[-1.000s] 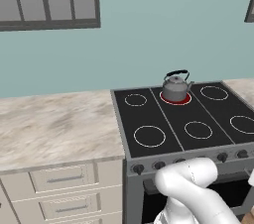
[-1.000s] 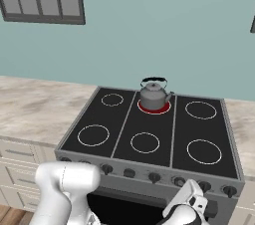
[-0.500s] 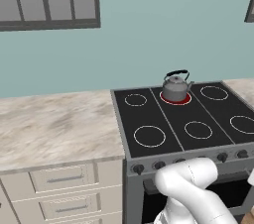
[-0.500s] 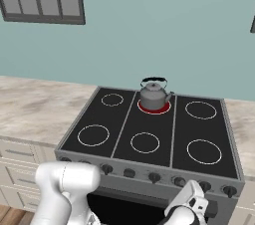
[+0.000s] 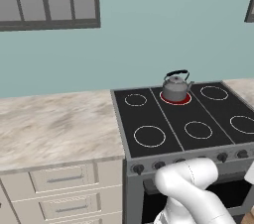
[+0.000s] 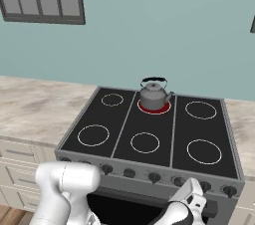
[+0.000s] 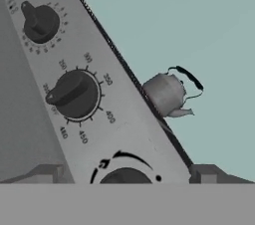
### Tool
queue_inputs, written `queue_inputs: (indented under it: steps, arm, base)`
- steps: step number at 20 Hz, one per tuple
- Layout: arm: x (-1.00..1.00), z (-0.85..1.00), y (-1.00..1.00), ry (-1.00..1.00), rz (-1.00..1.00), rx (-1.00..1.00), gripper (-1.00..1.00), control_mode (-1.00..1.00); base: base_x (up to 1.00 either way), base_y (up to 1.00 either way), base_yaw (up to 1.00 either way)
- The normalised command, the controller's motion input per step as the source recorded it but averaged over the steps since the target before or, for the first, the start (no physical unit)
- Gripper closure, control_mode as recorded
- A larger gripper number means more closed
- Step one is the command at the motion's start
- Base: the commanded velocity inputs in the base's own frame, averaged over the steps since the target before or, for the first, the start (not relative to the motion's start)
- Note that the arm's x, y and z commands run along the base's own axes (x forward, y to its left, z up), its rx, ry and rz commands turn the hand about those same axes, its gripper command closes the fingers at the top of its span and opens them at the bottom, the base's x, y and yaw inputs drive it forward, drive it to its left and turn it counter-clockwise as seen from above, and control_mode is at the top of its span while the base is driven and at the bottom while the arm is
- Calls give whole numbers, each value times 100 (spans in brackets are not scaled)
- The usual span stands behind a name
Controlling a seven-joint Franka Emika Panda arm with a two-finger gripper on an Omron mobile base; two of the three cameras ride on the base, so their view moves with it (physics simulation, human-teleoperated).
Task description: Lower the heat of the kettle.
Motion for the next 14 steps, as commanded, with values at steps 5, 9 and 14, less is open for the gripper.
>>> queue_inputs:
  steps: [5,9,14]
  arm:
    - [5,-4,0,0,-3,-2,-100,-100]
    - [4,-11,0,-1,0,-1,-100,-100]
    - [8,-11,0,0,0,-3,-100,-100]
  base:
    - [0,0,0]
    - [0,0,0]
    - [0,0,0]
